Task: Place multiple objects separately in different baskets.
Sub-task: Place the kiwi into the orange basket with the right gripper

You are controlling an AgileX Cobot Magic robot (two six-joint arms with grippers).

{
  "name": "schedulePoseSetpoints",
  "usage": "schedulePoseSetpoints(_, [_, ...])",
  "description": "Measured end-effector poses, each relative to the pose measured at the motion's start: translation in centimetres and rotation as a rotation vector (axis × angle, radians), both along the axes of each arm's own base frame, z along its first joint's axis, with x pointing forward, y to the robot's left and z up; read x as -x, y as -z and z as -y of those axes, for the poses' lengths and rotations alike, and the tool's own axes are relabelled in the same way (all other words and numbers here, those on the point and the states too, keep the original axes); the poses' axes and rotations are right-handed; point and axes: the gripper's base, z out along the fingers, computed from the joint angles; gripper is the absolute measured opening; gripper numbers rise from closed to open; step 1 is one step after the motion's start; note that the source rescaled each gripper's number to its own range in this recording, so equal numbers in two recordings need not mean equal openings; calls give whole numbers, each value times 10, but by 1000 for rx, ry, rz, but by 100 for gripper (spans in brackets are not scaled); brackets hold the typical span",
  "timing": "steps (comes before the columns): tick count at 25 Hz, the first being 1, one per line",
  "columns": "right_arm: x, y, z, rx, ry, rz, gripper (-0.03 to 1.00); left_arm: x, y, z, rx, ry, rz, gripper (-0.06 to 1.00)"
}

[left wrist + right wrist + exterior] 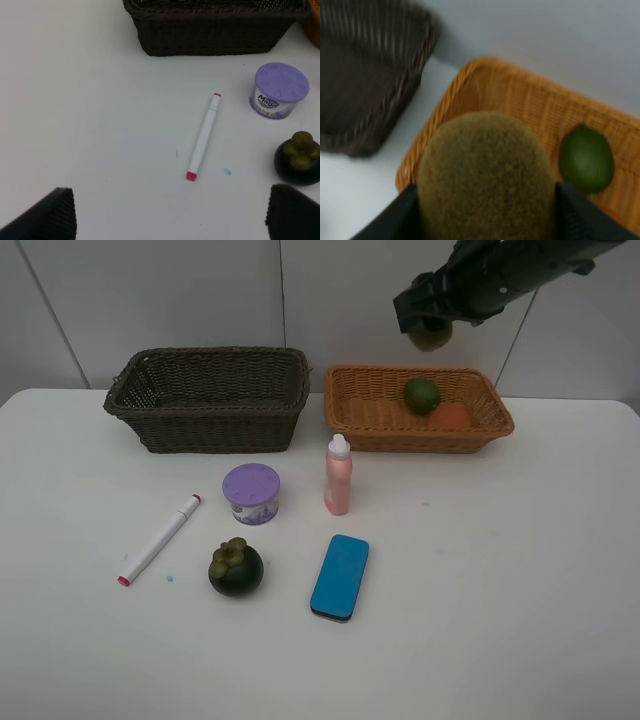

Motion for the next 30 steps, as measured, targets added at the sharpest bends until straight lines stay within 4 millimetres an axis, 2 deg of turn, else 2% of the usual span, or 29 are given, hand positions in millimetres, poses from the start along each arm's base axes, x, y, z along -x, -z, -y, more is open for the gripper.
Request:
schedulePoseSetpoints(4, [-8, -6, 0, -83, 63, 89, 40, 0, 0, 0, 0, 0, 0, 100])
schedulePoseSetpoints(6, [-14, -4, 3, -124, 103, 100, 40, 0, 0, 0, 0, 0, 0, 100])
schedulePoseSetpoints(12, [-50, 9, 12, -169, 195, 74, 40, 0, 0, 0, 0, 0, 0, 100])
schedulePoseSetpoints(15, [-70, 25, 10, -147, 210, 22, 40, 0, 0, 0, 0, 0, 0, 100])
schedulePoseSetpoints(19, [-87, 60, 5, -101, 220, -84, 40, 0, 0, 0, 0, 0, 0, 100])
schedulePoseSetpoints(26, [-97, 123, 2, -61, 235, -222, 40, 0, 0, 0, 0, 0, 0, 100])
schedulePoseSetpoints(30, [-98, 138, 1, -51, 238, -253, 40, 0, 0, 0, 0, 0, 0, 100])
